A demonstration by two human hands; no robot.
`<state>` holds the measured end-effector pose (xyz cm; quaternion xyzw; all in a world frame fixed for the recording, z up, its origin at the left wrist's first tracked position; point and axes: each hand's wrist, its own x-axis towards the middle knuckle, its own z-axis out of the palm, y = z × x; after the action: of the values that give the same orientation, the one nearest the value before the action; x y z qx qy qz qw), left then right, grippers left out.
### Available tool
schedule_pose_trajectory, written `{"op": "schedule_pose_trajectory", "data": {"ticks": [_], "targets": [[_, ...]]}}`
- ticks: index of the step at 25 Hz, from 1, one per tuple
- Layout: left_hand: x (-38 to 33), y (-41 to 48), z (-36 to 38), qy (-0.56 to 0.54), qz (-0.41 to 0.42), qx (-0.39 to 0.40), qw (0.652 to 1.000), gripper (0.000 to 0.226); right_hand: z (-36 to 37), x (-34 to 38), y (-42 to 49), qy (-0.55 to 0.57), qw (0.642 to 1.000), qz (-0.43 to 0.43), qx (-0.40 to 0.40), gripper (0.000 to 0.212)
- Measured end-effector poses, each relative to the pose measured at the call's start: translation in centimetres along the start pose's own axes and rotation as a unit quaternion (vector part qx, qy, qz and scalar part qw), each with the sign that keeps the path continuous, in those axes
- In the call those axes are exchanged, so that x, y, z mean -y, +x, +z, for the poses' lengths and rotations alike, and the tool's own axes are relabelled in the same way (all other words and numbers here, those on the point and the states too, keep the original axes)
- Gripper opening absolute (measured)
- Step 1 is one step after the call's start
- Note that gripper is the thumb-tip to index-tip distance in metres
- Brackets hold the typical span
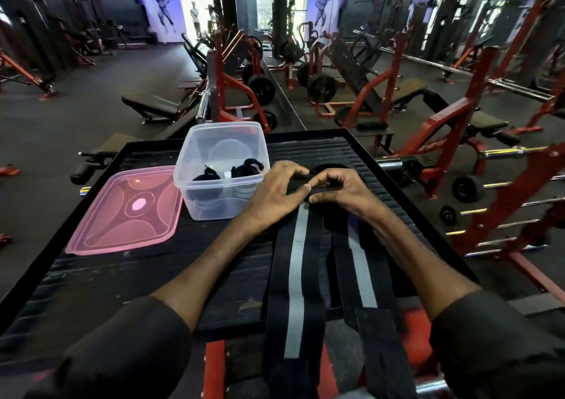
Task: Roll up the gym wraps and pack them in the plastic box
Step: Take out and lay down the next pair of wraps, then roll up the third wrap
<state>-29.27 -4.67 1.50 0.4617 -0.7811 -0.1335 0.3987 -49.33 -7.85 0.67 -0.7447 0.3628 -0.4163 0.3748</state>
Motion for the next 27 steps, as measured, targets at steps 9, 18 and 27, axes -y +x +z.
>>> {"op": "schedule_pose_trajectory", "data": {"ticks": [9,18,27], "targets": [[3.2,-1.5,0.1,-0.236,-0.087,0.082,0.964,0.025,0.6,1.0,-1.2,0.075,0.997,0.013,-0.009,0.036],[3.1,-2.2,1.0,-0.367,-0.140,0.005,0.920,0.028,1.1,0.5,-1.1,0.081,0.987,0.137,-0.026,0.026],[2.6,-2.6,1.4,-0.421,-0.144,-0.051,0.894,0.019,1.7,2.6,-2.1,-0.040,0.999,0.002,-0.030,0.017]]}}
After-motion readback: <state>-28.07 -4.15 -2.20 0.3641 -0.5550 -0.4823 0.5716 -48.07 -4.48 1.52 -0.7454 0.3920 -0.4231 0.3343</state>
